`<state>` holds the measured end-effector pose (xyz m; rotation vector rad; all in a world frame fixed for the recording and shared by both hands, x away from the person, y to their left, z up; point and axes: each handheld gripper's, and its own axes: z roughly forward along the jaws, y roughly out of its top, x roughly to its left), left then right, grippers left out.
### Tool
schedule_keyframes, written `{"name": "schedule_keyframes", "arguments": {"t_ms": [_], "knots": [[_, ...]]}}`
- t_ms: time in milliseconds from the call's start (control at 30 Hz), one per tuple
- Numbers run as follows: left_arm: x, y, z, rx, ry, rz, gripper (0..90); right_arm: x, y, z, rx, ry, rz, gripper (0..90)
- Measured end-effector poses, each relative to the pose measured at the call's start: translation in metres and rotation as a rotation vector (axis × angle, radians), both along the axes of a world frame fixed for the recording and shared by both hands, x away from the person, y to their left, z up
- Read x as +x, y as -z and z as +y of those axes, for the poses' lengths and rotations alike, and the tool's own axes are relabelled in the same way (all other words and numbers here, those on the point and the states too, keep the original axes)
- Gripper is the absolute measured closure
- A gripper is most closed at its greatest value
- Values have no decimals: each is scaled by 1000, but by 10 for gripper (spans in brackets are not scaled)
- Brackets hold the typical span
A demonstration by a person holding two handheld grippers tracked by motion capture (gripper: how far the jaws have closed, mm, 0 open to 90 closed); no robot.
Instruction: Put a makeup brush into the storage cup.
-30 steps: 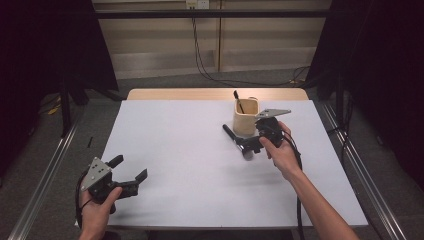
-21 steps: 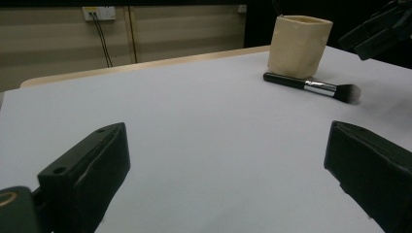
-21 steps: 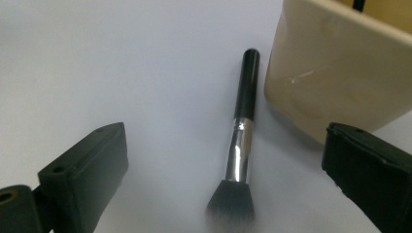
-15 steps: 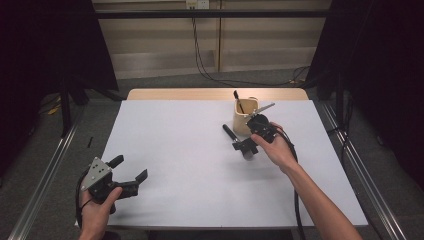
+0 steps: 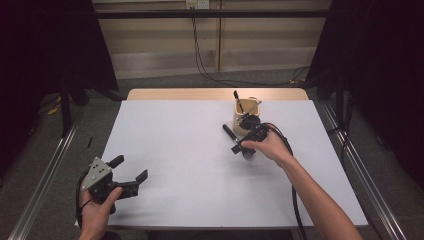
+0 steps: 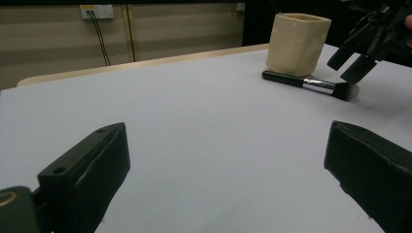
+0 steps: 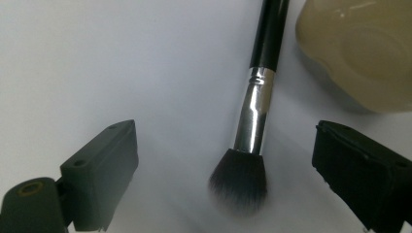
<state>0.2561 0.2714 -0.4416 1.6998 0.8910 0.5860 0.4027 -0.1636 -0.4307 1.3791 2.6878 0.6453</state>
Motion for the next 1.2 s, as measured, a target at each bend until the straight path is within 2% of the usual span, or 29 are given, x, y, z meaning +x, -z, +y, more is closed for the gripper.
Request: {"name": "schedule_keyframes", "arguments": {"t_ms": [133,500,767,933,1200], "knots": [[0,-1,0,-2,-5,-5,28,4,2,3,-39,-5,41,143],[0,-1,0,-2,-3,-6,28,16,8,12,-120,-12,109,272],[-1,-1,0,-7,-1,-6,28,23,11,13,-147,13,121,385],[0,-1,0,0,-3,-7,28,26,13,13,-145,22,123,449],[0,-1,0,1,1,-8,28,29,19,17,-167,24,124,476]]}}
